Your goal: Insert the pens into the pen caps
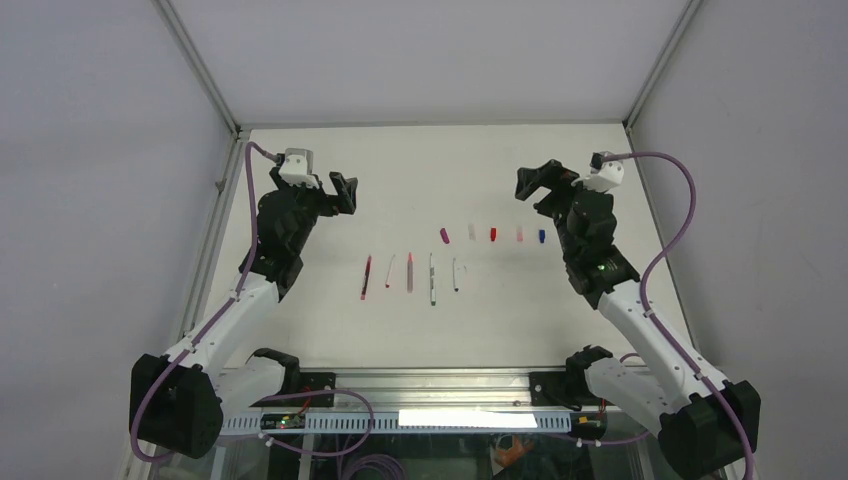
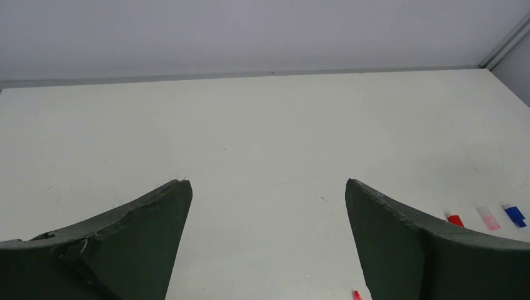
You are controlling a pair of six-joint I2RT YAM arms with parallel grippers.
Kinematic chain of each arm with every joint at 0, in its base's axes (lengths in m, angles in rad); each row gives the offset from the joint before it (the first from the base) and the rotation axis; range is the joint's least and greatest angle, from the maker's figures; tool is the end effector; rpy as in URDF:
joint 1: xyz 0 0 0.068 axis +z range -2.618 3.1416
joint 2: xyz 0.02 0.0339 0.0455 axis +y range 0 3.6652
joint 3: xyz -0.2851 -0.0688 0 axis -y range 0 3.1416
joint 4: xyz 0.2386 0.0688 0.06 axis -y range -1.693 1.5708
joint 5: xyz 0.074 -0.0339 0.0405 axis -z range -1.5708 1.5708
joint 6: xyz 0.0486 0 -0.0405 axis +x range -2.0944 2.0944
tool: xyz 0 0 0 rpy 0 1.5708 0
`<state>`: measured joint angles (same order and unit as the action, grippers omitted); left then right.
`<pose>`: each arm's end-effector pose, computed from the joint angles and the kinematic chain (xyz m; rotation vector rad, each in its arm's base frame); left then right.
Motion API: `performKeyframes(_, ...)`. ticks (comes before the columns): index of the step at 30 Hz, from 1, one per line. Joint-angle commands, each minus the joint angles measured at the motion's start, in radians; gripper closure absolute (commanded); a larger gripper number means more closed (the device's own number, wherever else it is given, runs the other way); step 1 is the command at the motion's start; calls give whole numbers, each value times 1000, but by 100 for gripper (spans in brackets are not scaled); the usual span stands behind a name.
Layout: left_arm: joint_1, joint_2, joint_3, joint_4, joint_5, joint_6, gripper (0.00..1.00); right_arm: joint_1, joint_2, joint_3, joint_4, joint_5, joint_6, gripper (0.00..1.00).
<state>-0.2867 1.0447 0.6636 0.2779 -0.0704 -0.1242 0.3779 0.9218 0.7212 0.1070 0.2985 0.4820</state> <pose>0.2335 -0.0653 0.3144 0.0831 1.6778 -0.2510 0.2036 0.0654 0.3406 0.3134 1.6464 0.4032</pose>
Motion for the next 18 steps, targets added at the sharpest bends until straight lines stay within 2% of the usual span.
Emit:
performKeyframes(1,3,-3,48,35,21,-17,1,7,-1,14,53,86,25,0)
performKeyframes(8,3,18,57,11,65,-40,1,6,-66,-63,138,-23,-96,0)
performKeyframes(12,3,0,43,-10,94,-76,1,5,-44,-28,83,-84,-111,1)
performKeyframes(15,3,15,118,-244,75,-173,2,6,-9,-8,65,-102,-104,1)
performKeyframes(18,-1,68,160,-424,185,-274,6,6,-4,-3,64,-116,-100,1)
